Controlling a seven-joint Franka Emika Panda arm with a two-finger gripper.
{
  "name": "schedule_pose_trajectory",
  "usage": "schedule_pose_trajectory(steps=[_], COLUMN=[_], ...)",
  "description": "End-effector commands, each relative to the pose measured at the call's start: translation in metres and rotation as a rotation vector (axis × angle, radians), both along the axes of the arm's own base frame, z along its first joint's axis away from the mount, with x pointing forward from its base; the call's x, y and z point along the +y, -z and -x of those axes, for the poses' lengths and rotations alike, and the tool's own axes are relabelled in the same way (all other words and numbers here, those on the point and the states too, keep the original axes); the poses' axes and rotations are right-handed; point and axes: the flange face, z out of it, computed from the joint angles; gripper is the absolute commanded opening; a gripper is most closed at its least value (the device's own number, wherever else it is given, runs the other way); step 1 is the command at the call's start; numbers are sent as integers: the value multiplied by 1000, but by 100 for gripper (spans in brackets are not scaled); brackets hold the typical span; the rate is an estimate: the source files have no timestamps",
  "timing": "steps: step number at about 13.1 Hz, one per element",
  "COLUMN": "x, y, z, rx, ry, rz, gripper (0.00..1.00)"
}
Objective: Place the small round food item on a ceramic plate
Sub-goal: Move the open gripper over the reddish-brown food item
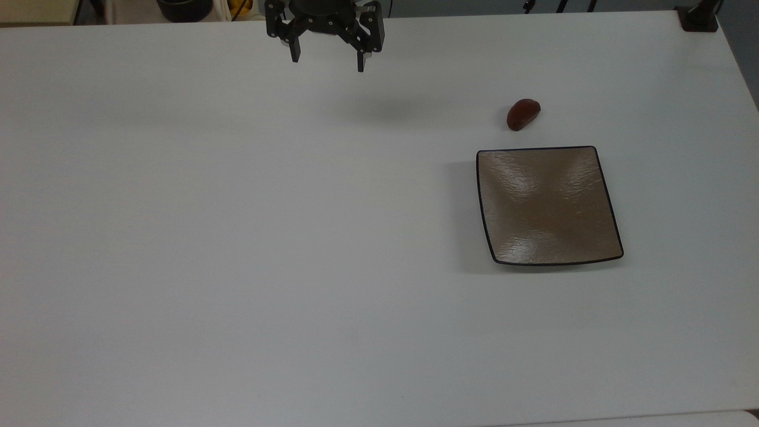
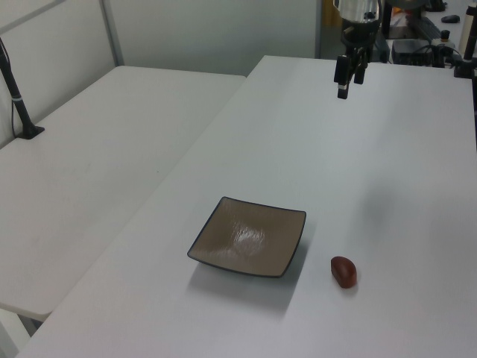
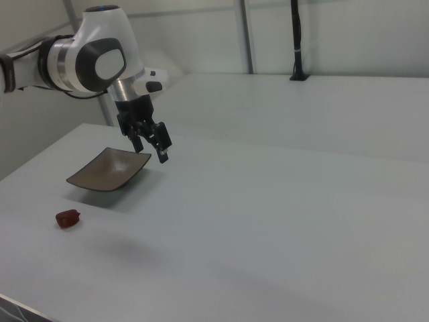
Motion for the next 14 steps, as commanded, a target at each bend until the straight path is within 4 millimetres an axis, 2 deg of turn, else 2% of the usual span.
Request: schedule_pose_trajectory(steps=[1,5,7,8,10,13,14], x=[1,9,47,58,91,158,186], y=[9,4,8,17,20,35,36], z=[6,7,9,7,12,28,37], rx=[7,0,10,20,18,42,29], ry=[-85,-88,-104,-102,-122,-213,-217], rz=[-34,-48,-80,-84,-121,-133,-141], gripper=[100,100,100,100,100,100,100])
